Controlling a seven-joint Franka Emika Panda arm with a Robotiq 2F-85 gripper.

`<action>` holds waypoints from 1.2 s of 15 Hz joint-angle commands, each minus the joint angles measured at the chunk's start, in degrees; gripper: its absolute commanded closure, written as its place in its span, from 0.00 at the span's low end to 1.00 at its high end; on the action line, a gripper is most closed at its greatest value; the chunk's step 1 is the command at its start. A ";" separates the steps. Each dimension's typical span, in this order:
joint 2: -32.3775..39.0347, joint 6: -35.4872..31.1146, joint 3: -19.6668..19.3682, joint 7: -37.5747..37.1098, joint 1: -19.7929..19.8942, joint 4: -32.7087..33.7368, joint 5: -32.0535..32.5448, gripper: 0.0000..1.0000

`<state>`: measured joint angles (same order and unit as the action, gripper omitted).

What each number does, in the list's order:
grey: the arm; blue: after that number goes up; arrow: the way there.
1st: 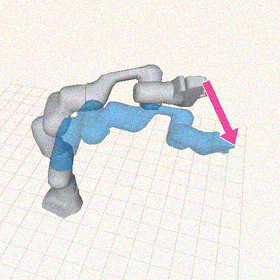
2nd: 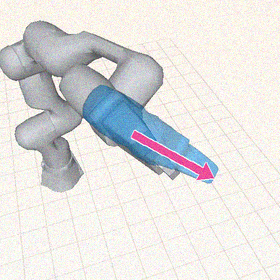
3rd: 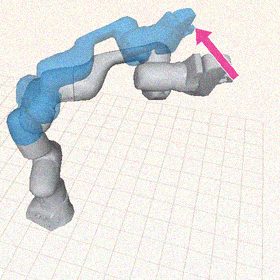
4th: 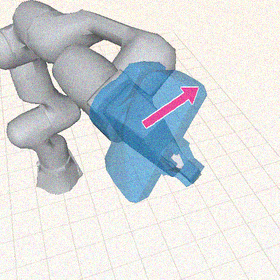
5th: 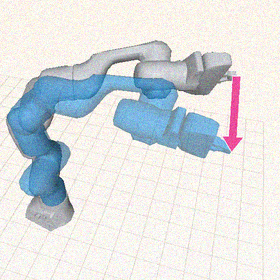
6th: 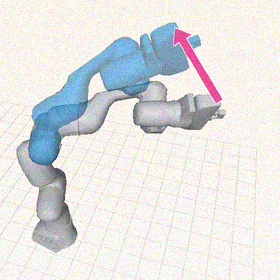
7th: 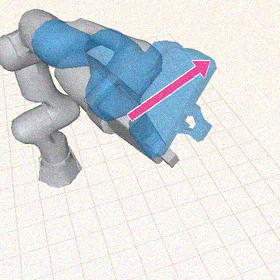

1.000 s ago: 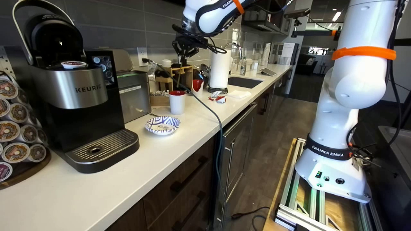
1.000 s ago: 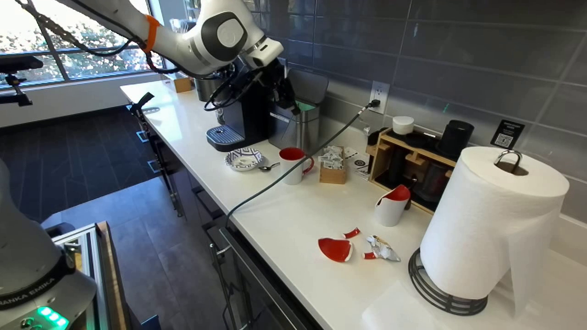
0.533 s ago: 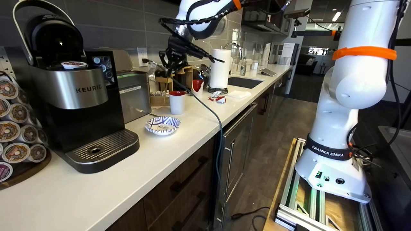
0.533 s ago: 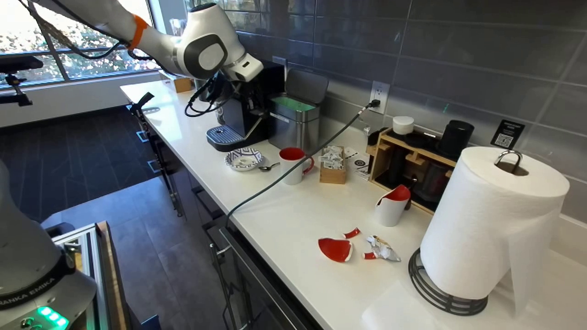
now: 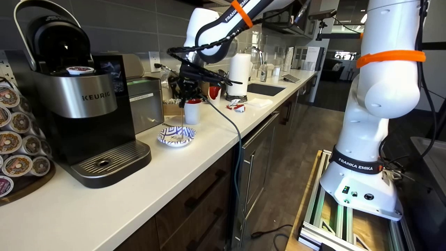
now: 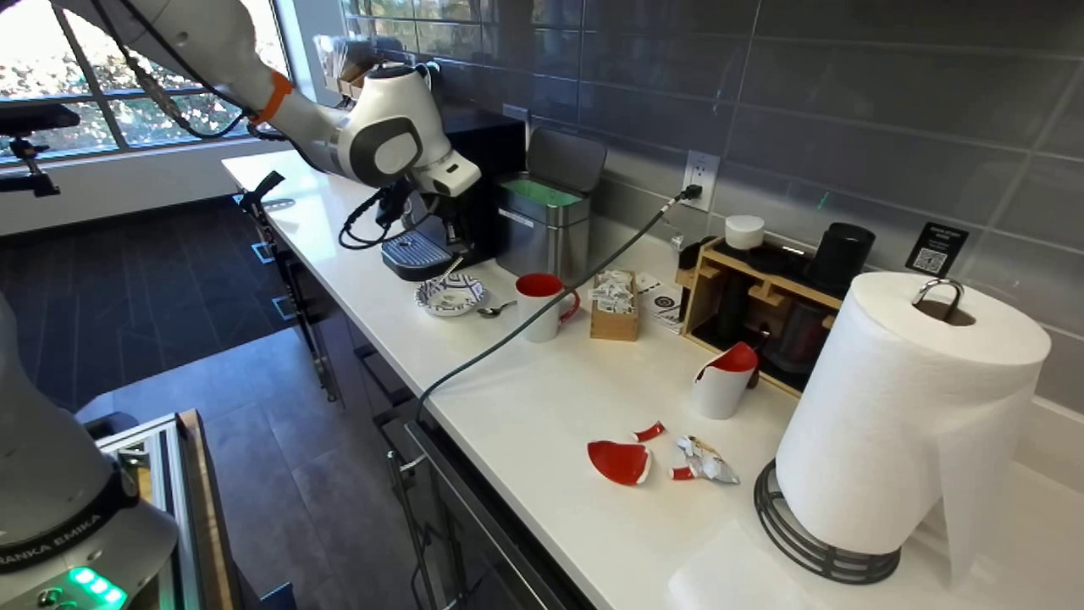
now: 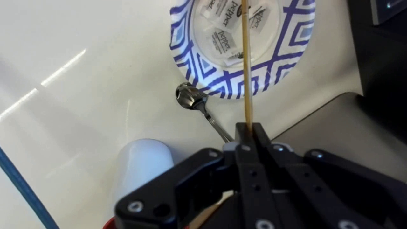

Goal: Remove the spoon from the mug and put it inside the bowl

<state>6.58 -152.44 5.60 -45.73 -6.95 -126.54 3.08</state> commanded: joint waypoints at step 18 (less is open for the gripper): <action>6.80 11.12 -0.81 3.94 -0.57 9.02 -4.69 0.09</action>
<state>13.51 -143.57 5.29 -44.50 -7.15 -118.70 0.96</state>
